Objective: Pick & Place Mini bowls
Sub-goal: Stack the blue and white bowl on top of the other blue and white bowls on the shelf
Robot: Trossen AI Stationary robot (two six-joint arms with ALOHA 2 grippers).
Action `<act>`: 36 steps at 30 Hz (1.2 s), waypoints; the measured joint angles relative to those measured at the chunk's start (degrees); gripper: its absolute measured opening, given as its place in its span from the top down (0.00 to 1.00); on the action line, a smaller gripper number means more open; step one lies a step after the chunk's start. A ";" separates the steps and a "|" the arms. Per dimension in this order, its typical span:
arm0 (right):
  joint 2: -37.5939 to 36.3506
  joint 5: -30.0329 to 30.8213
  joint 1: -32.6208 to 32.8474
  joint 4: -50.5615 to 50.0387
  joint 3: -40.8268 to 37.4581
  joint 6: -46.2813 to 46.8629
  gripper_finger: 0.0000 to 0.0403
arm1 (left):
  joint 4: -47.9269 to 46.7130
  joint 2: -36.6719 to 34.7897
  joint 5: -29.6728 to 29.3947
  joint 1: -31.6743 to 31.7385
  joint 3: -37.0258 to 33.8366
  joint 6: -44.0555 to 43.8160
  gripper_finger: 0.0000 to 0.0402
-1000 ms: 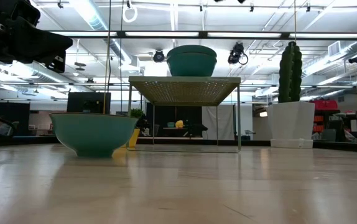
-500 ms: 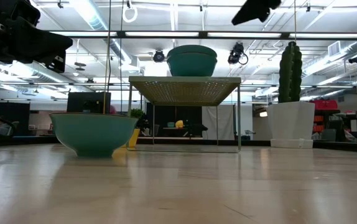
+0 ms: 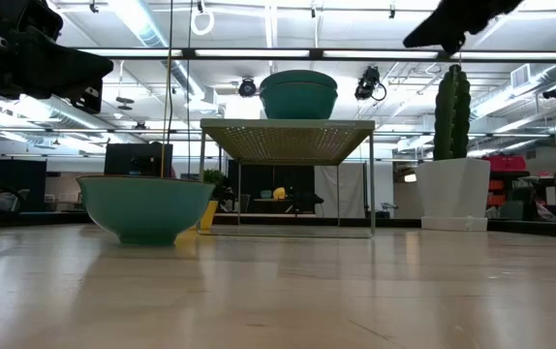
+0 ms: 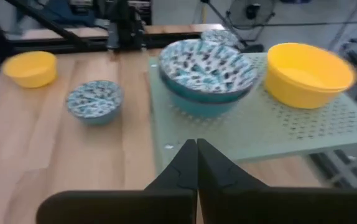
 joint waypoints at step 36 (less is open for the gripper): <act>-24.01 -1.48 0.11 22.83 -27.07 4.18 1.00 | -0.01 0.00 0.00 0.00 0.00 0.00 0.91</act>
